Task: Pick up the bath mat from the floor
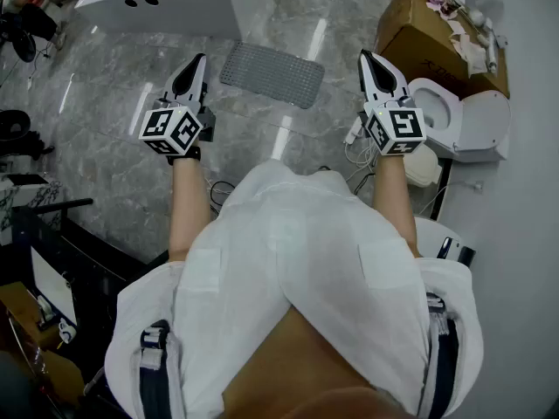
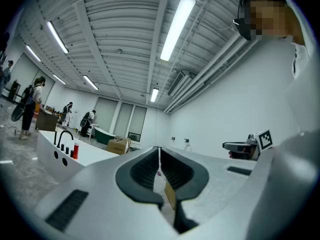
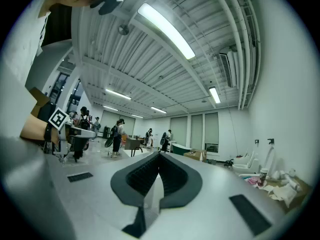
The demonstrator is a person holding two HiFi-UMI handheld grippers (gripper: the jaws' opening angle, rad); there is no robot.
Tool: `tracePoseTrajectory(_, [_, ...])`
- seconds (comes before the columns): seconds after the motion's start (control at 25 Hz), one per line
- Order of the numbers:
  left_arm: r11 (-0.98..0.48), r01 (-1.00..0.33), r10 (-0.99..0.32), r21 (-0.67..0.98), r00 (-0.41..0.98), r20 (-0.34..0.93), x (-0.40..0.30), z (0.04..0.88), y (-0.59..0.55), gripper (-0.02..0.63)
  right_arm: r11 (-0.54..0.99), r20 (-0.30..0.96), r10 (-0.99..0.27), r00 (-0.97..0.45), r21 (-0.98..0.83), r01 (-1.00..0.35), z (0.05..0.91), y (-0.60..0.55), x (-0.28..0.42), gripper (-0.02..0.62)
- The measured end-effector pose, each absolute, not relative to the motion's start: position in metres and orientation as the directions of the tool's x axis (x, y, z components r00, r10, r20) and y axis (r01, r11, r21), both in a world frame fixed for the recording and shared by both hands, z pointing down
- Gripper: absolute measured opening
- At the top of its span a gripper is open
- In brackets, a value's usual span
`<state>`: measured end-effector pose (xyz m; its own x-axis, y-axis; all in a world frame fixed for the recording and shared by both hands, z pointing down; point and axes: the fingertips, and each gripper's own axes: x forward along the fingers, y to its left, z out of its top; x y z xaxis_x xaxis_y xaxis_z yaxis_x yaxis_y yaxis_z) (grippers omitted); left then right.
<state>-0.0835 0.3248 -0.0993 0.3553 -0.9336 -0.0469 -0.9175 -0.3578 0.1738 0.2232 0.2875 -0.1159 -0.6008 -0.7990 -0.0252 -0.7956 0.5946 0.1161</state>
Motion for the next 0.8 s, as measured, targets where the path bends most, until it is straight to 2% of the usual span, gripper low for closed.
tracePoseTrajectory(0.52, [-0.366,-0.909,-0.930,0.199,0.363,-0.052,-0.092,-0.095,0.314,0.018,0.605,-0.017,-0.791,-0.612,0.133,-0.785,-0.115,0.275,0.206,0.026])
tracePoseTrajectory(0.8, [-0.362,-0.909,-0.931,0.204,0.361,-0.046,-0.092,-0.092,0.312,0.018,0.619,-0.045,-0.782,-0.622,0.059,-0.783,-0.116,0.270,0.206,0.028])
